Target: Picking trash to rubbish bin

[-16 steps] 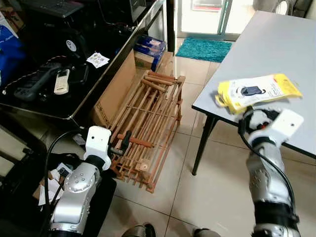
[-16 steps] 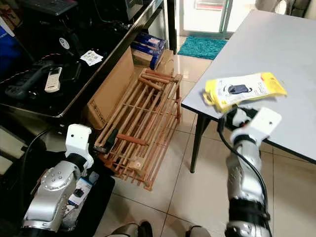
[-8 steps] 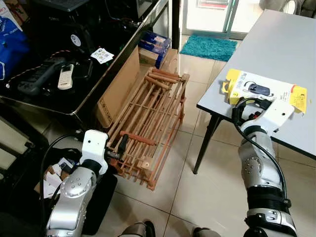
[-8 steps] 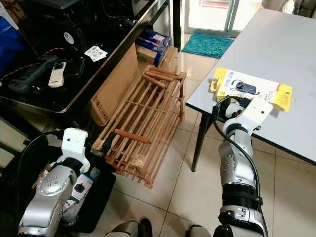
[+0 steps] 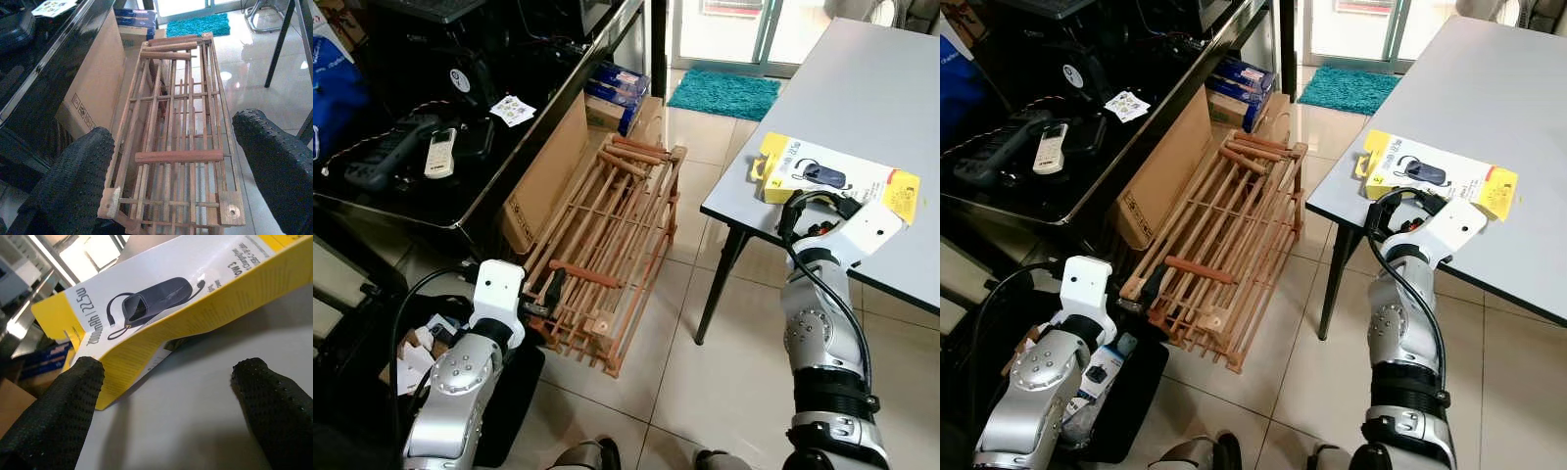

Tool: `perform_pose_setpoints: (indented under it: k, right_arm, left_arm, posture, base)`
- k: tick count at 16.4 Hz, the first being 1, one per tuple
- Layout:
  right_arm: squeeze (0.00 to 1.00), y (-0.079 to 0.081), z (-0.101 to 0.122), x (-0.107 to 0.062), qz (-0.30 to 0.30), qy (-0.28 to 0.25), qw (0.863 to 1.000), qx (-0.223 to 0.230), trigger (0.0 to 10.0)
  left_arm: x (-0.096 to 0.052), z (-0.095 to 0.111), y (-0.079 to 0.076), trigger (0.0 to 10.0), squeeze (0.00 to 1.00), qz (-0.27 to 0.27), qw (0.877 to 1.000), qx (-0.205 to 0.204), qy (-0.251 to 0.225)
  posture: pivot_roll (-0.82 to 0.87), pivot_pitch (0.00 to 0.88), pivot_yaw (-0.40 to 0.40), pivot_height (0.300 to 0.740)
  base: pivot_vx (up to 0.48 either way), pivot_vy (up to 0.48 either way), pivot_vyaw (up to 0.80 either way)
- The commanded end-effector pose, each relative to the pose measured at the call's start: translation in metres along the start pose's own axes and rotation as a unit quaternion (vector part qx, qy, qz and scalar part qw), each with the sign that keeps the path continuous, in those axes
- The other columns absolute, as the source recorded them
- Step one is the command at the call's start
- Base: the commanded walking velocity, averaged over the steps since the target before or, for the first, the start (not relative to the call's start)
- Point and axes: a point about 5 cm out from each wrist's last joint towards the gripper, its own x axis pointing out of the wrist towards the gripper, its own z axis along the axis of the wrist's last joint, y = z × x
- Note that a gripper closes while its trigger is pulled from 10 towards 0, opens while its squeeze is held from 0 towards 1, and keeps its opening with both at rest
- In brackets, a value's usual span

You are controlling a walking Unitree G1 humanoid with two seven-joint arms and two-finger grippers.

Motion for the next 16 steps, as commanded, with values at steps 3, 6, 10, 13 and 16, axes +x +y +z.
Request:
perform_pose_setpoints:
  k: [3, 6, 10, 13, 16]
  right_arm:
    - [0.00, 0.003, 0.002, 0.000, -0.010, 0.001, 1.000, 0.017, 10.0]
    - [0.00, 0.001, 0.004, 0.002, -0.025, -0.001, 0.999, 0.034, 10.0]
    - [0.00, -0.003, 0.009, 0.007, -0.067, -0.002, 0.996, 0.061, 10.0]
    - [0.00, 0.004, 0.018, 0.010, -0.077, -0.009, 0.994, 0.080, 10.0]
    - [0.00, 0.013, 0.025, 0.013, -0.060, -0.018, 0.995, 0.081, 10.0]
  left_arm:
    - [-0.002, -0.003, 0.003, 10.0, 0.00, -0.001, 1.000, 0.005, 0.007]
    - [-0.002, -0.004, 0.003, 10.0, 0.00, -0.004, 1.000, 0.006, 0.008]
    - [-0.002, -0.005, 0.003, 10.0, 0.00, -0.009, 1.000, 0.008, 0.009]
    - [-0.004, -0.004, 0.001, 10.0, 0.00, -0.012, 1.000, 0.008, 0.007]
    - [-0.003, -0.003, -0.001, 10.0, 0.00, -0.015, 1.000, 0.008, 0.006]
  posture:
    - [0.07, 0.175, 0.113, 0.740]
    - [0.07, 0.177, 0.119, 0.740]
    - [0.07, 0.177, 0.120, 0.740]
    - [0.07, 0.175, 0.121, 0.740]
    - [0.07, 0.173, 0.120, 0.740]
  base:
    - [0.000, 0.000, 0.00]
    - [0.000, 0.000, 0.00]
    - [0.000, 0.000, 0.00]
    - [0.000, 0.000, 0.00]
    - [0.000, 0.000, 0.00]
